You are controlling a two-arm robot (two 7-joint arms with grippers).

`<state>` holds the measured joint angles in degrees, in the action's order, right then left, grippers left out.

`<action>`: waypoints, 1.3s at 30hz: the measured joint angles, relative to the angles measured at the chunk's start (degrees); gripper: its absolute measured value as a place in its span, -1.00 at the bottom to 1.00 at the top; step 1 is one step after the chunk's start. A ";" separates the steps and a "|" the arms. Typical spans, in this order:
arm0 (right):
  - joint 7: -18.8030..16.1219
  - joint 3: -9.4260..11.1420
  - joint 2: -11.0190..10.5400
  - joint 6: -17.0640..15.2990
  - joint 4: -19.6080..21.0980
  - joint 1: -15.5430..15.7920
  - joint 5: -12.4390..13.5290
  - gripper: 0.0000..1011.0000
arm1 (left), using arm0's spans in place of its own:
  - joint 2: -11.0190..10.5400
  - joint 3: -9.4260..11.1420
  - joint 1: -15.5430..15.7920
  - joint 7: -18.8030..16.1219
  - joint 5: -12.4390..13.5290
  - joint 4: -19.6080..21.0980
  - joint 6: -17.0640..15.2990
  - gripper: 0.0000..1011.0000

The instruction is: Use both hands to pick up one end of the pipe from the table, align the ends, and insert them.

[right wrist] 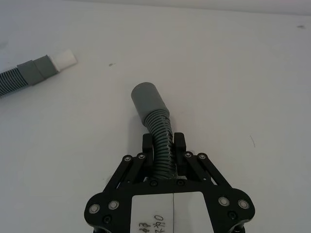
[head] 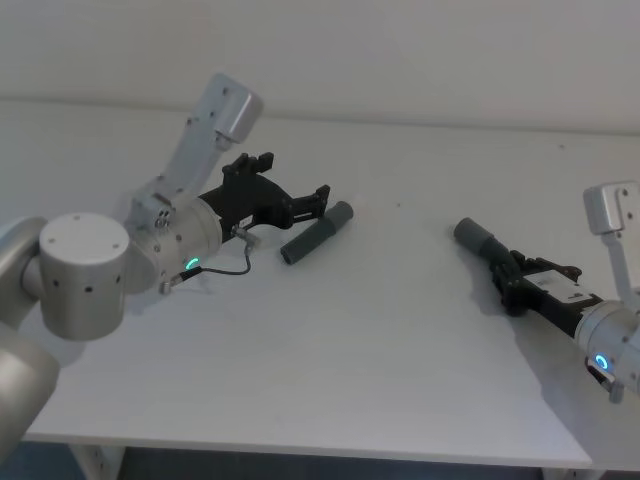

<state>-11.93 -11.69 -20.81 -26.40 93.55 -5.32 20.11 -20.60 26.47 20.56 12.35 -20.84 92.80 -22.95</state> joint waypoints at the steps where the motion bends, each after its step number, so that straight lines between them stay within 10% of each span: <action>1: 0.00 0.00 0.00 0.00 0.00 0.00 0.00 -0.51 | 0.00 0.13 0.31 0.31 -0.10 -0.15 -0.74 0.98; 12: 0.00 0.00 0.00 0.00 0.00 0.00 0.00 -0.51 | -0.85 3.40 4.93 4.05 1.49 -3.37 -4.38 0.98; 39: 0.00 0.00 0.00 0.00 0.00 0.00 0.00 -0.51 | -0.15 9.18 10.13 7.42 8.70 -11.45 0.64 0.98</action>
<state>-11.93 -11.70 -20.81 -26.40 93.55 -5.32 20.11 -20.75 35.65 30.69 19.76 -12.15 81.36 -22.31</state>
